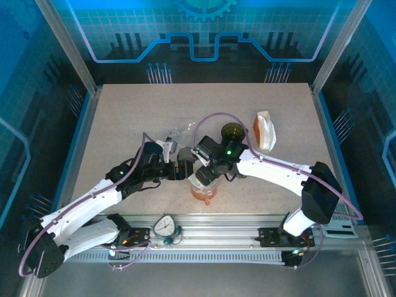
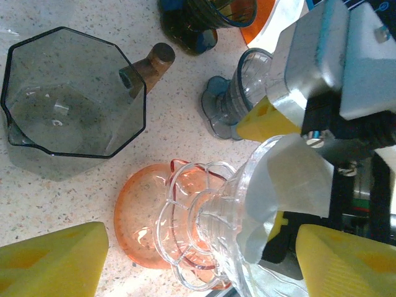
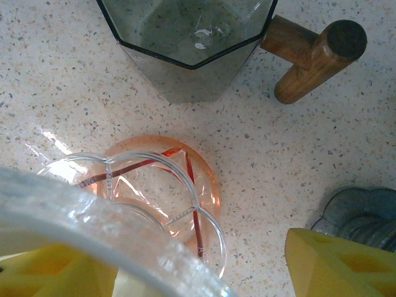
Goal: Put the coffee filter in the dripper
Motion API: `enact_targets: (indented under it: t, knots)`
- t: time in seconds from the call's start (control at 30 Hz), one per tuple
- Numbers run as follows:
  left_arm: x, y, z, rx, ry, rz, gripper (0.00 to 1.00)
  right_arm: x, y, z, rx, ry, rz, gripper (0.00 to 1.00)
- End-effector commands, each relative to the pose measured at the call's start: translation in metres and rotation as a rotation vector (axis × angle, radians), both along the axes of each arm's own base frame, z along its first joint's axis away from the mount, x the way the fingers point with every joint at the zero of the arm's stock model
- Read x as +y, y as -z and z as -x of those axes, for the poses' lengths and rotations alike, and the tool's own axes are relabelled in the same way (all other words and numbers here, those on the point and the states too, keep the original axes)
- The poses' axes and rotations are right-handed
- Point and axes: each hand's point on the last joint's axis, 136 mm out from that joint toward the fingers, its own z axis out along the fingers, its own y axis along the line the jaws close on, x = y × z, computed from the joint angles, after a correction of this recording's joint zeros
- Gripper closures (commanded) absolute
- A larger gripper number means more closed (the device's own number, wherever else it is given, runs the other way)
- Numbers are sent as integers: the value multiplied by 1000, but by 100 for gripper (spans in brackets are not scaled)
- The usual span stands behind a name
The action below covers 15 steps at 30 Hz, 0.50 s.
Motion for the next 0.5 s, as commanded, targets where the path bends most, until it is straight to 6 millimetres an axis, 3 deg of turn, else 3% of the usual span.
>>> enact_targets:
  t: [0.0,0.3,0.47]
  knots:
    - [-4,4,0,-13,27,0,21,0,6,4,12,-15,31,29]
    - [-7,13,-5,0,26,-17,20,0,7,4,13,-12,32,29]
    - [2,17,-9,2,-23,-61,23,0,7,4,14,-14,33,29]
